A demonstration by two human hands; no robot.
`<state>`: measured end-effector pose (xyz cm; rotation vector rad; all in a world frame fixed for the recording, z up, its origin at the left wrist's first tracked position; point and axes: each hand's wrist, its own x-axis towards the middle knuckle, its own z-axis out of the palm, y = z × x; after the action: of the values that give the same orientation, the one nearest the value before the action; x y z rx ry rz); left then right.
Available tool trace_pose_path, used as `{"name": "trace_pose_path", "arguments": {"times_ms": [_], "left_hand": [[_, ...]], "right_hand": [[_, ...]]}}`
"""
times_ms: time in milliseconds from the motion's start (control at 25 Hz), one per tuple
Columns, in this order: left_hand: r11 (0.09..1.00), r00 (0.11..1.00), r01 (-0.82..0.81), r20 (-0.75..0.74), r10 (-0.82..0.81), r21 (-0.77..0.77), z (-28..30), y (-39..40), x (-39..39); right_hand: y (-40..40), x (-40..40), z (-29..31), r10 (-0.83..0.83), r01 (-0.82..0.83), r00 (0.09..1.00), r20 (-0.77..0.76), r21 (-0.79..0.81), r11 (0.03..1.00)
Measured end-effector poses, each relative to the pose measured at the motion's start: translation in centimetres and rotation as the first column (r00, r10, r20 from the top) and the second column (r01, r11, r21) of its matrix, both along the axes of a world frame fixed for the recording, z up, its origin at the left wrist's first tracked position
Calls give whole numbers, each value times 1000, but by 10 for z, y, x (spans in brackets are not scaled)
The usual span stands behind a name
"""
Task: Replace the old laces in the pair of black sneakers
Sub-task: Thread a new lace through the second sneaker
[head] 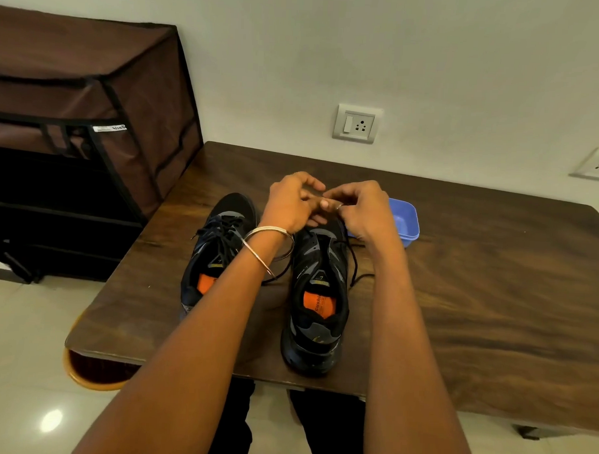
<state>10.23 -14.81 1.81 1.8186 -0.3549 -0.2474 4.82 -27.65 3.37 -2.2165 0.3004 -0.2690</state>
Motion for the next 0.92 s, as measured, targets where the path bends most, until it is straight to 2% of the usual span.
{"name": "trace_pose_path", "arguments": {"times_ms": [120, 280, 360, 440, 480, 560, 640, 720, 920], "left_hand": [[997, 977, -9, -211, -9, -83, -6, 2, -3], [999, 954, 28, -300, -16, 38, -22, -3, -13], [996, 938, -31, -342, 57, 81, -25, -5, -13], [972, 926, -160, -316, 208, 171, -32, -6, -8], [947, 937, -179, -248, 247, 268, -35, -7, -6], [872, 974, -85, -143, 175, 482, -40, -8, -9], [825, 984, 43, -166, 62, 563, -40, -10, -19], [827, 982, 88, -188, 22, 555, -41, -7, -23], [927, 951, 99, -309, 18, 361, -48, 8, -20]], "right_hand": [[-3, 3, -8, -20, 22, 1000, -21, 103, 994], [-12, -1, -27, -6, 29, 987, -159, 144, 989], [-19, -5, -41, -22, 52, 973, -230, 127, 991], [-25, -8, -56, -83, 104, 958, -274, 65, 992], [-27, -10, -62, -97, 107, 956, -276, 18, 994], [-23, -12, -68, -90, 83, 960, -263, -39, 996], [-17, -11, -70, -89, 80, 971, -221, -51, 996], [-11, -6, -71, -97, 86, 980, -175, -69, 994], [-1, 9, -80, -142, 113, 979, -146, -192, 975]]}}
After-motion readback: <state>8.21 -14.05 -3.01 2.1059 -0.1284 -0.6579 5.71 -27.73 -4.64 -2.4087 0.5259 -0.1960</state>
